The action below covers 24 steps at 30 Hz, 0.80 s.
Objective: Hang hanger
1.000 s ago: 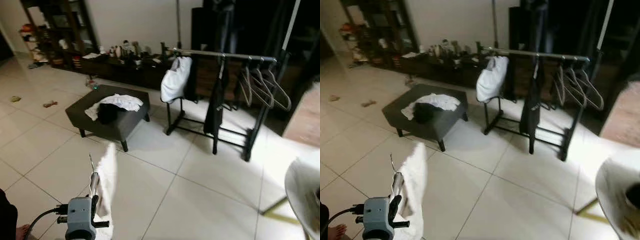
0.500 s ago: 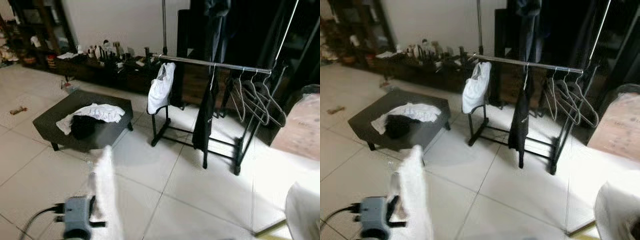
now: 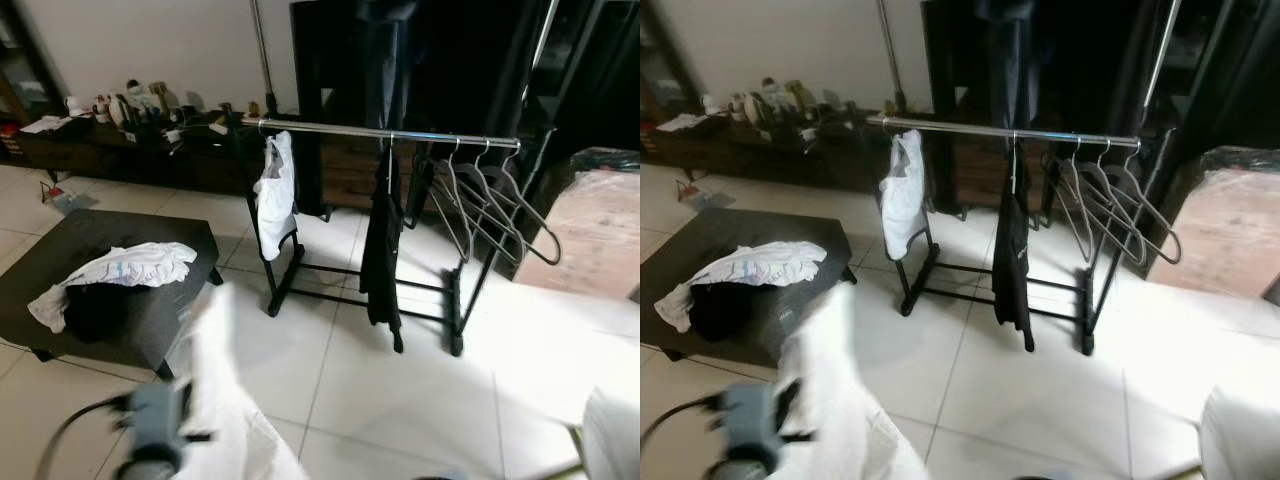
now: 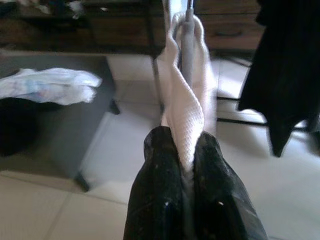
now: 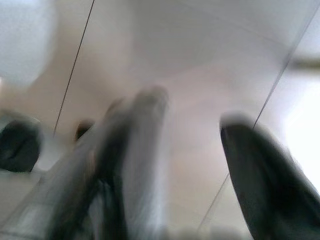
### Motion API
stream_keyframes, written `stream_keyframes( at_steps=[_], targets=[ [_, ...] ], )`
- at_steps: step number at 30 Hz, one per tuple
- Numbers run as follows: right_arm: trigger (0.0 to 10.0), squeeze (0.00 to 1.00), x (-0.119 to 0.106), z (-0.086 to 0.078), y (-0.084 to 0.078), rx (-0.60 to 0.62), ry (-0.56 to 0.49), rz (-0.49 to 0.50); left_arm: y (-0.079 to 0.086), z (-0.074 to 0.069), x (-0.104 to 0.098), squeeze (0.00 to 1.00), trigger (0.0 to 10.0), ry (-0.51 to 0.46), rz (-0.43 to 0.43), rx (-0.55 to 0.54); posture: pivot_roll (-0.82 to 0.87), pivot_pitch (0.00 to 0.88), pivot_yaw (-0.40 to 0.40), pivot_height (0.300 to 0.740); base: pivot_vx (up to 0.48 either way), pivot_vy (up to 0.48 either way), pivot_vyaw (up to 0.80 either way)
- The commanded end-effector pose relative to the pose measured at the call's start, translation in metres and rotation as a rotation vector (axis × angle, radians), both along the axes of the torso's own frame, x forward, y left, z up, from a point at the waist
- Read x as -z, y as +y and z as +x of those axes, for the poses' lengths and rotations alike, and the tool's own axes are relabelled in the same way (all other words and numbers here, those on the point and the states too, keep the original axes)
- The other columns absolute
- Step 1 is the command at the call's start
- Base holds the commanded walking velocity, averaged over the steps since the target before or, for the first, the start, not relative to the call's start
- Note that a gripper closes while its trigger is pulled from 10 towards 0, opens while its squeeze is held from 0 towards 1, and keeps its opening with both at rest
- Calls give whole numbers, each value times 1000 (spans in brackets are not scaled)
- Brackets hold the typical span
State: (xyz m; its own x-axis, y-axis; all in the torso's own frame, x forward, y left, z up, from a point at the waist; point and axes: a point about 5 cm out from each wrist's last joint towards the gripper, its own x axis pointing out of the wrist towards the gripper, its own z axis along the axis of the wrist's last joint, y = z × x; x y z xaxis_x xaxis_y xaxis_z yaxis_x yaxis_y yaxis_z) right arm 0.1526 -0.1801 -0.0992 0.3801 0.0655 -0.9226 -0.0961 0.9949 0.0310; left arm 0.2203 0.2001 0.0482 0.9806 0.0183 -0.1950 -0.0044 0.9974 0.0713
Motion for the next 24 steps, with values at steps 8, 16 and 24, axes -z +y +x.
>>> stream_keyframes(
  at_steps=[8, 16, 24],
  targets=[
    [10000, 0, 4, -7, 11, -29, 32, 9, 6, -4, -1, 0, 10000, 31, -2, 50, -5, 76, 45, 740, 480, 0, -800],
    [10000, 0, 3, -6, 12, -29, 24, 11, 5, -4, -2, 0, 10000, 33, -2, 56, -2, 77, 45, 740, 480, 0, -91],
    [10000, 0, 4, -7, 15, -51, 23, 33, 16, -1, -4, 0, 10000, 27, 33, -42, -1, 81, 46, 740, 480, 0, 0]
  ],
)
